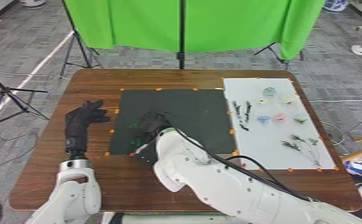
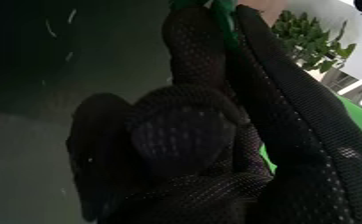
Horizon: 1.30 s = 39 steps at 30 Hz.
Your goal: Arrange flowers
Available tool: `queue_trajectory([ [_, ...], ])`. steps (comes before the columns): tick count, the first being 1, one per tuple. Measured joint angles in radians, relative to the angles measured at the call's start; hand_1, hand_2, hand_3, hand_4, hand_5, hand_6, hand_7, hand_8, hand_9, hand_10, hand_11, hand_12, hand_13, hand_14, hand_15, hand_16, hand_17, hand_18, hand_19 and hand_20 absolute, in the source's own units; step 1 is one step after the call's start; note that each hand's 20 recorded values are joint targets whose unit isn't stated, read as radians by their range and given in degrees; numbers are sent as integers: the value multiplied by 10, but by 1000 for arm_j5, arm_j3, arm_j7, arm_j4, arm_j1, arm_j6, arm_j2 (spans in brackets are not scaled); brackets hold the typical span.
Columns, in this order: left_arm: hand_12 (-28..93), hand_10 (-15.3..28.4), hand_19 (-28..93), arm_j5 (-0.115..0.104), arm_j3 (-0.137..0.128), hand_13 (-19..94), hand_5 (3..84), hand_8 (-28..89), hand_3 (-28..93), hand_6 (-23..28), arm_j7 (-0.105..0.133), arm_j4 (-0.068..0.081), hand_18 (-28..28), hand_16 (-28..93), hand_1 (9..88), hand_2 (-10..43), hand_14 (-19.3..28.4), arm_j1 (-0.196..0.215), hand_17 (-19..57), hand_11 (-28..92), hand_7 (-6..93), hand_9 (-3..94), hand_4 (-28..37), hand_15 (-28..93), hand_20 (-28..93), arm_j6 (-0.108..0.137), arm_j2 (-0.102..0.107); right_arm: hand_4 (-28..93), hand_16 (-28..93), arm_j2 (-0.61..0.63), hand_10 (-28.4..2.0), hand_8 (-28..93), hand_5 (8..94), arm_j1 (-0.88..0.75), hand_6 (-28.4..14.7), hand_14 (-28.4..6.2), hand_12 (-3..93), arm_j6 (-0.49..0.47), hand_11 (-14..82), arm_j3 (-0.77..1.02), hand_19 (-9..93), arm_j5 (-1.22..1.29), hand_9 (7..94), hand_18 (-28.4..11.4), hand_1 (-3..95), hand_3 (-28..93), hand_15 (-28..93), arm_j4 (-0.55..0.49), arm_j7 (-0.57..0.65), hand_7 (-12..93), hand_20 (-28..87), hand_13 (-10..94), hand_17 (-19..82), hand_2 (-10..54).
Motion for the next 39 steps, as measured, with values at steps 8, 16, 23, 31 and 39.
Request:
queue_trajectory([
  [8,142,172,633,1,-5,620,636,-46,583,82,-1,-8,242,-28,247,117,211,10,189,230,82,647,-283,402,201,2,-5,-110,169,-11,-100,234,641,0,-25,0,262,4,118,0,813,34,935,-78,639,535,578,4,7,418,452,937,729,-95],
  [16,141,172,633,1,-8,621,635,-45,585,83,-1,-9,242,-28,250,110,210,12,190,230,82,647,-283,402,201,3,-6,-113,171,-16,-105,213,629,0,-29,-6,241,-2,40,1,809,54,899,-76,620,550,544,7,10,360,450,937,717,-95],
  [23,142,172,633,2,-8,620,635,-46,585,83,0,-9,242,-29,252,107,210,12,190,230,82,648,-283,402,201,3,-6,-117,175,-22,-108,211,629,2,-29,-8,224,-3,40,1,811,43,889,-76,616,554,538,21,7,347,447,937,714,-95],
  [31,141,172,633,2,-8,620,635,-46,588,83,0,-9,242,-29,252,105,210,12,189,230,83,648,-282,402,201,3,-6,-116,178,-34,-108,202,621,5,-31,-9,208,16,45,1,812,11,871,-77,605,559,532,49,3,332,443,937,711,-95],
  [39,142,171,633,2,-9,619,634,-46,592,82,-1,-9,242,-28,253,97,210,12,189,230,83,647,-281,402,201,3,-6,-102,171,-35,-130,191,621,6,-45,-6,165,19,114,5,822,16,846,-77,548,559,539,51,4,288,422,937,713,-95],
])
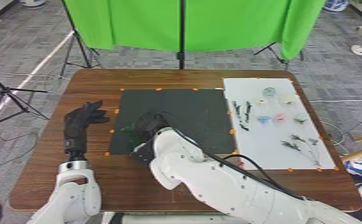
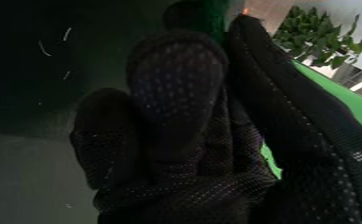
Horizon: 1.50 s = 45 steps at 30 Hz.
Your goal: Arrange flowers
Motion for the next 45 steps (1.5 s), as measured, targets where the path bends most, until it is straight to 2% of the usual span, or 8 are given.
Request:
queue_trajectory([
  [4,141,172,633,1,0,619,634,-46,592,82,0,0,242,-27,255,94,210,0,189,230,82,647,-278,403,201,0,0,-122,170,0,-140,-45,605,0,-57,-9,128,0,146,4,832,17,837,-80,454,656,535,-2,1,246,402,937,710,-95],
  [11,141,172,633,2,2,620,633,-46,588,82,-1,0,242,-28,257,92,210,-2,189,230,82,647,-275,401,201,-1,0,-119,172,0,-143,-62,596,2,-59,-14,129,-1,145,8,834,30,823,-86,434,664,524,-8,-1,249,399,937,700,-95],
  [18,142,172,632,5,7,620,634,-46,591,82,-2,14,242,-27,257,85,210,-21,189,231,82,647,-268,402,202,-14,-8,-120,186,40,-141,-66,596,18,-49,-18,156,-17,169,20,859,17,825,-99,414,651,521,-52,-34,261,406,937,684,-95],
  [22,142,171,632,8,-21,620,634,-46,589,82,-6,10,242,-27,259,83,210,-4,189,231,83,648,-266,402,204,-22,-17,-127,195,143,-142,-65,604,36,-48,-20,167,-141,173,49,876,27,827,-106,399,629,523,-192,-93,254,406,937,677,-95],
  [25,141,171,632,9,-46,621,634,-46,590,81,-12,0,242,-27,259,83,211,22,189,231,84,648,-266,402,204,-22,-19,-125,199,232,-144,-60,615,47,-53,-21,170,-237,171,111,884,80,826,-107,386,616,522,-318,-100,236,395,937,674,-95],
  [31,141,171,631,13,-68,619,634,-46,589,82,-24,-16,242,-27,260,81,211,55,190,231,82,647,-265,403,204,-22,-18,-121,204,378,-150,-54,621,76,-61,-21,172,-296,167,273,893,176,828,-107,373,606,519,-479,-102,203,383,937,670,-95],
  [39,141,171,629,19,-70,620,635,-46,587,82,-33,-18,241,-28,262,79,210,58,189,231,83,647,-263,401,204,-25,-18,-127,210,571,-145,-48,625,64,-61,-24,180,-388,174,488,903,-70,834,-109,359,605,517,-606,-169,193,378,937,661,-95],
  [45,142,171,629,21,-78,619,635,-46,587,82,-36,-19,241,-27,265,77,210,62,190,231,83,648,-258,401,204,-30,-23,-188,230,705,-144,-49,622,-119,-58,-29,187,-441,175,705,911,-413,815,-113,334,564,501,-597,-248,185,377,937,648,-95],
])
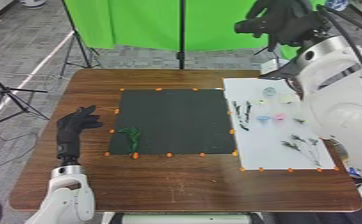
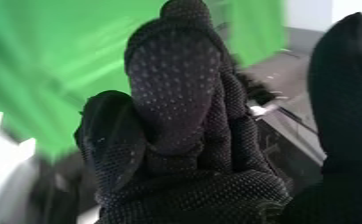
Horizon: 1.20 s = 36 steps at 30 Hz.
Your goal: Arrange flowers
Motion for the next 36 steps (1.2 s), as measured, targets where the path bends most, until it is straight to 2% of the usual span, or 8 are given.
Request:
queue_trajectory([
  [8,141,171,630,5,-8,619,635,-46,583,82,-4,-1,241,-27,272,71,210,3,190,231,83,648,-249,401,204,-8,-5,-207,244,116,-141,-51,626,-336,-57,-32,191,-289,180,283,914,-277,824,-118,315,575,491,16,-10,168,375,937,639,-95],
  [12,142,171,629,5,-9,619,634,-46,582,82,-5,-1,241,-28,274,68,210,3,189,231,83,647,-246,401,203,-10,-6,-205,245,118,-143,-49,635,-481,-64,-31,191,-363,180,405,914,-264,833,-116,316,570,492,16,26,158,373,937,640,-95],
  [17,141,171,629,8,-11,619,634,-46,579,82,-6,-2,241,-28,276,68,210,4,189,231,83,648,-245,401,204,-11,-7,-201,242,115,-148,-47,643,-628,-68,-29,190,-469,180,517,915,-129,846,-113,321,565,495,11,153,152,368,937,645,-95],
  [24,142,171,629,9,-18,618,634,-46,577,82,-8,-5,241,-27,278,67,211,12,190,231,83,648,-241,401,203,-12,-9,-193,231,89,-152,-47,664,-789,-76,-25,188,-482,179,583,915,-51,869,-107,329,562,509,2,237,144,362,937,656,-95],
  [29,141,171,629,10,-18,619,634,-46,576,82,-9,-5,240,-27,279,67,211,12,189,231,84,647,-241,401,203,-16,-9,-190,224,58,-153,-46,668,-801,-81,-24,187,-465,178,558,913,80,870,-103,335,558,514,2,324,138,358,937,661,-95],
  [36,141,171,628,11,-17,618,634,-46,576,82,-9,-4,240,-28,279,67,211,11,190,231,83,647,-240,400,204,-23,-9,-185,215,27,-155,-45,672,-799,-82,-23,178,-443,169,519,907,62,866,-97,352,568,517,17,325,137,350,937,670,-95],
])
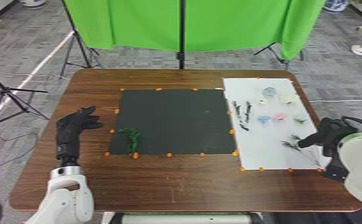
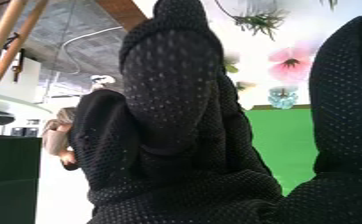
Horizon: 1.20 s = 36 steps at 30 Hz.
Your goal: Arrange flowers
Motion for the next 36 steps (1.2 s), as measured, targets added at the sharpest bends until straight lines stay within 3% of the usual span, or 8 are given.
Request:
queue_trajectory([
  [8,141,172,627,1,1,617,633,-46,574,82,-2,1,240,-28,281,67,211,-2,189,231,83,647,-240,401,204,-10,0,-181,213,-20,-157,-47,670,-22,-83,-22,173,45,166,-27,902,-199,861,-94,368,563,512,51,-78,139,349,937,670,-95],
  [16,141,171,627,2,0,617,633,-46,575,82,-4,1,240,-27,280,67,210,-3,189,230,83,647,-239,401,205,-16,-2,-183,215,-39,-155,-49,670,-23,-83,-21,171,74,165,-40,897,-49,861,-92,387,563,509,59,-27,139,354,937,671,-95],
  [22,140,171,627,2,-1,617,633,-46,575,82,-4,2,240,-27,280,66,211,-3,190,230,83,647,-238,401,205,-17,-3,-206,206,-48,-142,-51,695,-30,-71,-17,179,76,195,-58,889,-106,885,-89,485,586,528,61,-32,174,362,937,681,-95],
  [23,140,171,627,2,-1,618,633,-46,575,82,-4,2,240,-28,280,66,210,-4,190,230,83,647,-238,400,205,-18,-3,-204,199,-48,-131,39,705,-34,-64,-15,218,80,192,-59,886,-125,902,-88,525,566,541,64,-36,184,374,937,686,-95],
  [24,140,171,627,2,-1,618,633,-46,575,82,-4,2,240,-27,281,66,211,-4,190,230,83,647,-238,401,205,-18,-3,-186,195,-49,-122,107,711,-39,-60,-12,253,89,181,-60,884,-143,915,-87,565,517,551,67,-41,190,382,937,689,-95],
  [26,141,171,627,2,-1,618,634,-46,574,82,-4,2,240,-27,281,66,210,-4,190,231,83,646,-238,402,205,-18,-4,166,186,-49,-109,195,729,-50,-46,-9,301,127,200,-63,873,-174,930,-85,779,-3,565,75,-53,220,413,937,701,-95],
  [28,141,171,627,2,-1,618,634,-46,575,82,-4,2,240,-27,281,66,210,-5,190,231,83,646,-238,402,205,-19,-4,327,189,-49,-99,226,746,-62,-34,-9,320,191,244,-66,879,-192,937,-89,897,-260,584,84,-70,274,424,937,704,-95],
  [36,141,171,628,2,-1,618,635,-46,574,82,-4,4,240,-28,281,66,210,-7,189,231,82,647,-237,402,205,-21,-5,456,173,-52,-101,230,776,-97,-34,-3,268,350,326,-78,893,-154,937,-95,914,-270,616,94,-85,313,408,937,719,-95],
])
